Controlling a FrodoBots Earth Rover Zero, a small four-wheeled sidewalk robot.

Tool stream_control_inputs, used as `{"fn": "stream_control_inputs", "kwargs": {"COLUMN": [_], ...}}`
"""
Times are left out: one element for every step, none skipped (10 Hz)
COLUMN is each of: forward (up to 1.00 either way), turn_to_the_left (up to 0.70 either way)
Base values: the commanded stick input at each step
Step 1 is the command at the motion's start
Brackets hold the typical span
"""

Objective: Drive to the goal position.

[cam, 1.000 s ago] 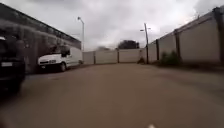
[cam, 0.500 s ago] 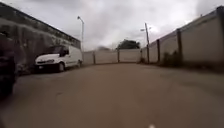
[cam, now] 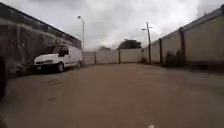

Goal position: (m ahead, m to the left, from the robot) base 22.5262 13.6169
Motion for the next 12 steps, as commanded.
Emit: {"fn": "stream_control_inputs", "kwargs": {"forward": [0.5,0.5,0.5,0.5,0.5,0.5,0.5,0.5,0.5,0.5,0.5,0.5], "turn_to_the_left": [0.0,0.0,0.0,0.0,0.0,0.0,0.0,0.0,0.0,0.0,0.0,0.0]}}
